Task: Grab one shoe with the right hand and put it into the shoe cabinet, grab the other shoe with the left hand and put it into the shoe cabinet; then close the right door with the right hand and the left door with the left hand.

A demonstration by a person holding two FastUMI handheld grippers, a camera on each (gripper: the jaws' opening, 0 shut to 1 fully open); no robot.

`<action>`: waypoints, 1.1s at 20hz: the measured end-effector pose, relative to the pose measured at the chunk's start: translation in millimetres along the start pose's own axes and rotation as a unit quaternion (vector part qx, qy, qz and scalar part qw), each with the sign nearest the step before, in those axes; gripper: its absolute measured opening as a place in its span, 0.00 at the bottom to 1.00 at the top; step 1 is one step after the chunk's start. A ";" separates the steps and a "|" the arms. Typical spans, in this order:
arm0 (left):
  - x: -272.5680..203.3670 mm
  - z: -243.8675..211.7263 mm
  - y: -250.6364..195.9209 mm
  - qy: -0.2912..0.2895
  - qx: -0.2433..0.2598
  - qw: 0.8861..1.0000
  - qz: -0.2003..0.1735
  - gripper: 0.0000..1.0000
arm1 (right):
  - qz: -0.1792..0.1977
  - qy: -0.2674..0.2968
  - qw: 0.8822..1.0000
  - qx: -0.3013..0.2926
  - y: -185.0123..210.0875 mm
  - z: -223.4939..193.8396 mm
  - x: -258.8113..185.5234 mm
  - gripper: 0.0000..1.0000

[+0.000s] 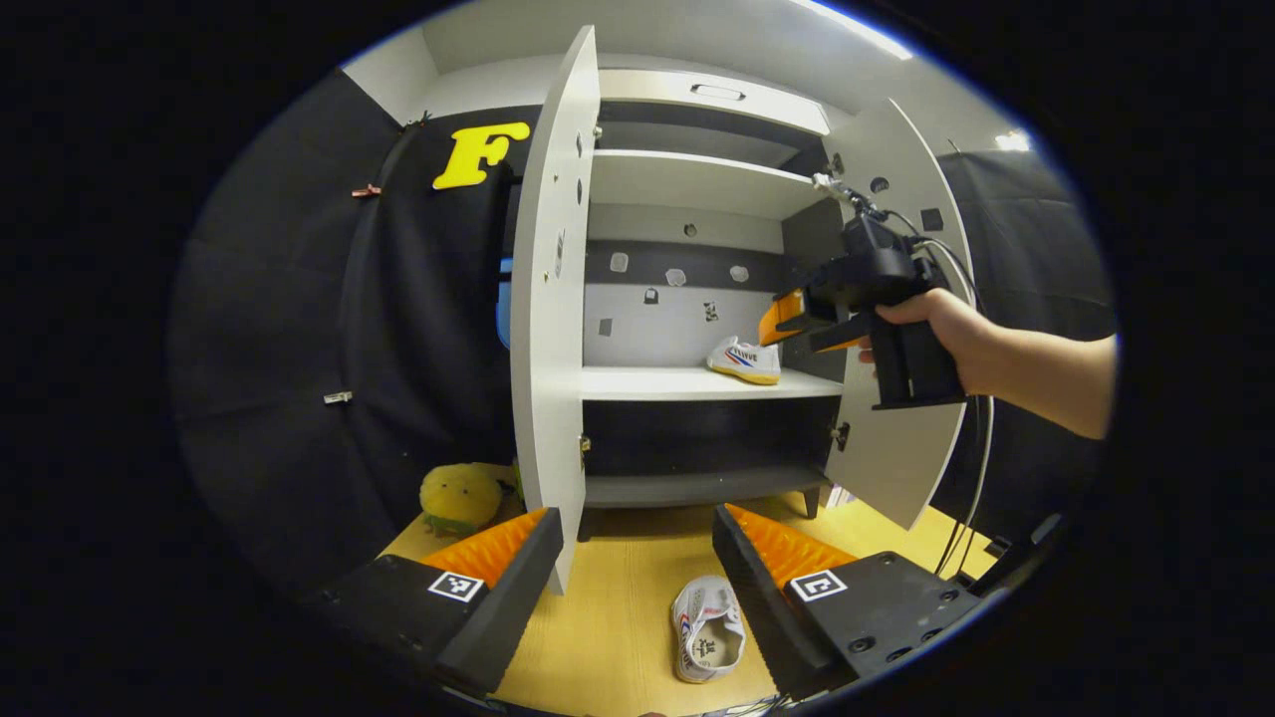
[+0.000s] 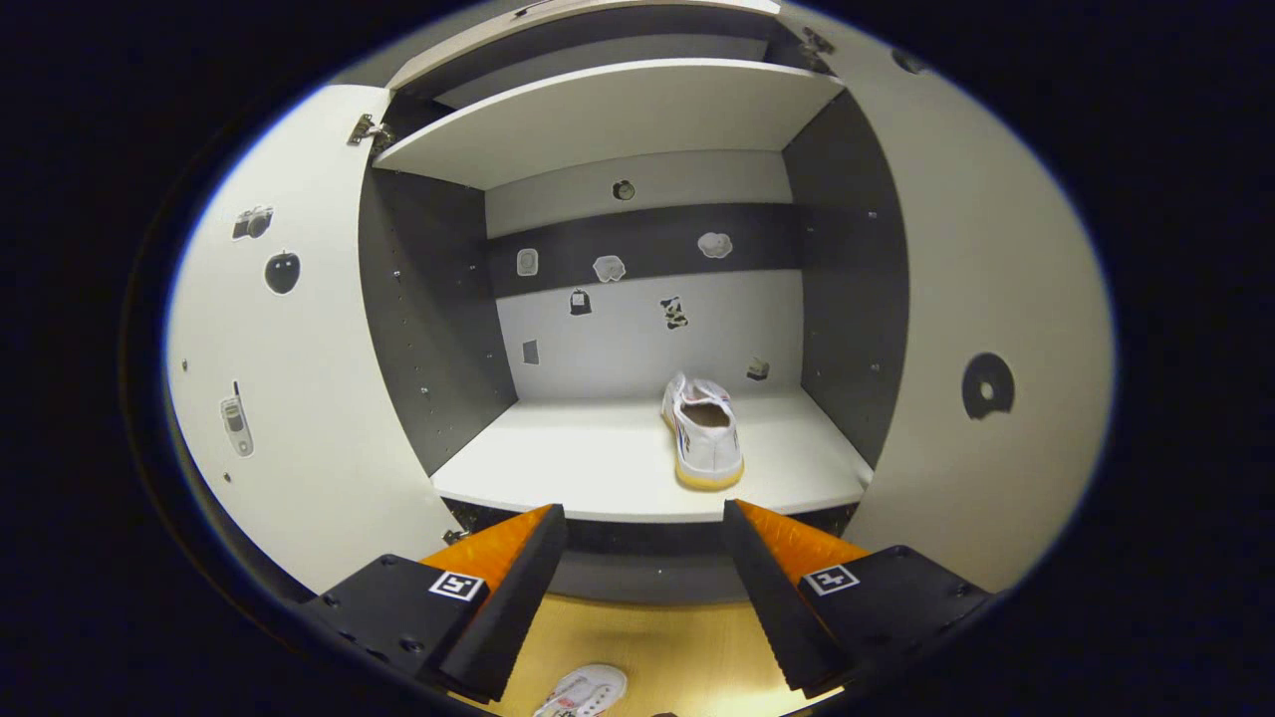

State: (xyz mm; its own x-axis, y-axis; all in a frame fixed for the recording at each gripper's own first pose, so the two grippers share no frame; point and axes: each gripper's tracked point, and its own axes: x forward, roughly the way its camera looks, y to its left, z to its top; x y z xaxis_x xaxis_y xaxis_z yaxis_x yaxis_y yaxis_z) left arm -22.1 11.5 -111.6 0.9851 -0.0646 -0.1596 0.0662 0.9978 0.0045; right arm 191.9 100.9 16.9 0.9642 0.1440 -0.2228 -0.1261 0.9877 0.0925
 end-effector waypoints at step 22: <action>131.1 -256.7 -53.0 0.250 0.093 0.960 -0.085 0.95 | -0.117 0.139 0.982 -0.042 -133.0 -242.2 -209.0 0.99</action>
State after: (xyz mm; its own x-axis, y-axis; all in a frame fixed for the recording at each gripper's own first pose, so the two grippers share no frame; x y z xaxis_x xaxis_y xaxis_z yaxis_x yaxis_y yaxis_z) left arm 62.7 -46.0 -386.1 0.7607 -0.1647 -0.6278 0.2928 0.9503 0.1055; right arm -49.3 -45.7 -183.8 0.8693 -0.0879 -0.4864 0.0610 0.9956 -0.0710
